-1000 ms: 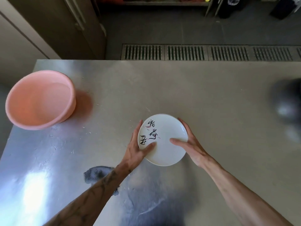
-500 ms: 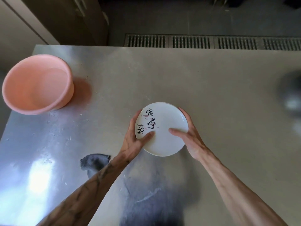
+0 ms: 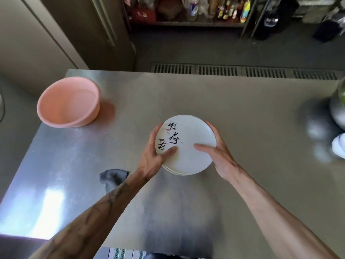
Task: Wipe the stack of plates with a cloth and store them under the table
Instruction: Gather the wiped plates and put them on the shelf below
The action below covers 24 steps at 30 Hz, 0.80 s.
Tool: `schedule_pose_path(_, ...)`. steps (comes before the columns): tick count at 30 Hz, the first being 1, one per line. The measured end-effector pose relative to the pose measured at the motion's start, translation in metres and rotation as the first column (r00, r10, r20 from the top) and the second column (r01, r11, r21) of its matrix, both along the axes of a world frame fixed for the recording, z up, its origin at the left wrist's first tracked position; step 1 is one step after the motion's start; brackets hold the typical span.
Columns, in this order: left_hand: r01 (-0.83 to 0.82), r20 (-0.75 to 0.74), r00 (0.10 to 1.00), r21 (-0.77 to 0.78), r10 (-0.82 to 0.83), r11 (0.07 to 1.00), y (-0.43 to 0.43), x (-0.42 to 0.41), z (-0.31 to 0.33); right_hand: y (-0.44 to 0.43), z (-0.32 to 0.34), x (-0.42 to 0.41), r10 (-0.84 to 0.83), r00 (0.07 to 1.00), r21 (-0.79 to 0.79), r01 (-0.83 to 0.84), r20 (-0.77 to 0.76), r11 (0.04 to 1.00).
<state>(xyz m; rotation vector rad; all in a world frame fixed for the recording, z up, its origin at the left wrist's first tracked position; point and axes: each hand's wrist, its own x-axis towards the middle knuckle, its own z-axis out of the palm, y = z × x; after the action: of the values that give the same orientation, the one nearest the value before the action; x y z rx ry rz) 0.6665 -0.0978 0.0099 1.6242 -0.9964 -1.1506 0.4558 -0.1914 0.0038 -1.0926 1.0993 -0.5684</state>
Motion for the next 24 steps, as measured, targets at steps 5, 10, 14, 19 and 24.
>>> schedule_pose_path(5,0.000,0.002,1.000,-0.075,0.000,0.997,0.026,-0.021,0.038,0.028,0.044,-0.020,0.001,0.999,-0.044,0.001,0.035,0.999)
schedule_pose_path(10,0.035,0.024,0.999,-0.125,-0.032,0.992,0.065,-0.046,0.067,0.076,0.082,-0.050,-0.045,0.998,-0.102,0.049,0.041,0.994)
schedule_pose_path(14,0.070,0.025,0.997,-0.142,-0.068,0.987,0.109,-0.073,0.082,0.131,0.102,-0.084,-0.065,0.997,-0.122,0.069,0.034,0.990)
schedule_pose_path(19,0.111,-0.022,0.993,-0.139,-0.115,0.984,0.172,-0.117,0.096,0.207,0.120,-0.134,-0.134,0.991,-0.114,0.133,-0.005,0.985)
schedule_pose_path(24,0.156,-0.050,0.985,-0.120,-0.163,0.980,0.229,-0.166,0.104,0.272,0.131,-0.185,-0.166,0.985,-0.115,0.161,-0.040,0.980)
